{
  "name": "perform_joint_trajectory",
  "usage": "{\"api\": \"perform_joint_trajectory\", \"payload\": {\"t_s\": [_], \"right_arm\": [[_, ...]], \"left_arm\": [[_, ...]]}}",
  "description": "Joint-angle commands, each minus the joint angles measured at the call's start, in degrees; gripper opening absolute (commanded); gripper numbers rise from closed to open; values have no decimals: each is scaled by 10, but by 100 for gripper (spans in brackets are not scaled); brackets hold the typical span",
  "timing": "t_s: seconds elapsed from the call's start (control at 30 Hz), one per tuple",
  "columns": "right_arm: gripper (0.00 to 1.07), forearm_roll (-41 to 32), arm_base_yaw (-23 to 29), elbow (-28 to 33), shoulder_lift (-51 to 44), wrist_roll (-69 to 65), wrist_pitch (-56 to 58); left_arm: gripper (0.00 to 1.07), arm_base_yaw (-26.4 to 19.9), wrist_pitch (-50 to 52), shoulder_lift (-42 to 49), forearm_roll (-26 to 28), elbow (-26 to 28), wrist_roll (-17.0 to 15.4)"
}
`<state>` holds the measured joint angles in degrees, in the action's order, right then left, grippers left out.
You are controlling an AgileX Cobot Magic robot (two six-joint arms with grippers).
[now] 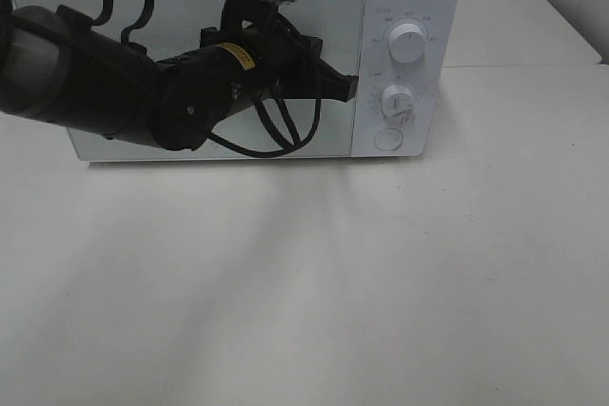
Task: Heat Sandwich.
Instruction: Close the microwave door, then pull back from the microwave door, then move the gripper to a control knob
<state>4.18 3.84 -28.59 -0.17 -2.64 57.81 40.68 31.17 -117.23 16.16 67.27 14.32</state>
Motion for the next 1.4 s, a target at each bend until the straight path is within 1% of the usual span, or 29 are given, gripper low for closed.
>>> {"api": "perform_joint_trajectory", "payload": {"t_s": [0.03,0.37,0.67,0.8,0.9,0.93,0.97,1.0,1.03,1.07,1.1,1.13,1.23,1.27,1.3,1.4], "right_arm": [[75,-2,-5,1,-15,5,-6],[75,-2,-5,1,-15,5,-6],[75,-2,-5,1,-15,5,-6],[75,-2,-5,1,-15,5,-6],[75,-2,-5,1,-15,5,-6],[75,-2,-5,1,-15,5,-6],[75,-2,-5,1,-15,5,-6],[75,-2,-5,1,-15,5,-6],[75,-2,-5,1,-15,5,-6],[75,-2,-5,1,-15,5,-6],[75,-2,-5,1,-15,5,-6],[75,-2,-5,1,-15,5,-6],[75,-2,-5,1,-15,5,-6],[75,-2,-5,1,-15,5,-6],[75,-2,-5,1,-15,5,-6],[75,-2,-5,1,-15,5,-6]], "left_arm": [[0,-24,45,1,49,16,-1],[0,-23,42,2,49,16,-1],[0,-22,2,22,49,15,-1],[0,-2,-13,33,49,14,14],[0,7,-12,39,49,6,14],[0,12,-11,42,49,-2,14],[0,21,-6,51,50,-21,14],[0,21,-6,51,50,-21,14],[0,23,-1,57,52,-34,14],[0,26,3,62,52,-48,14],[0,30,14,74,59,-77,14],[0,30,14,74,59,-77,14],[0,30,11,97,60,-122,12],[0,30,8,119,62,-156,10],[0,30,8,119,62,-156,10],[0,30,5,151,64,-202,10]]}}
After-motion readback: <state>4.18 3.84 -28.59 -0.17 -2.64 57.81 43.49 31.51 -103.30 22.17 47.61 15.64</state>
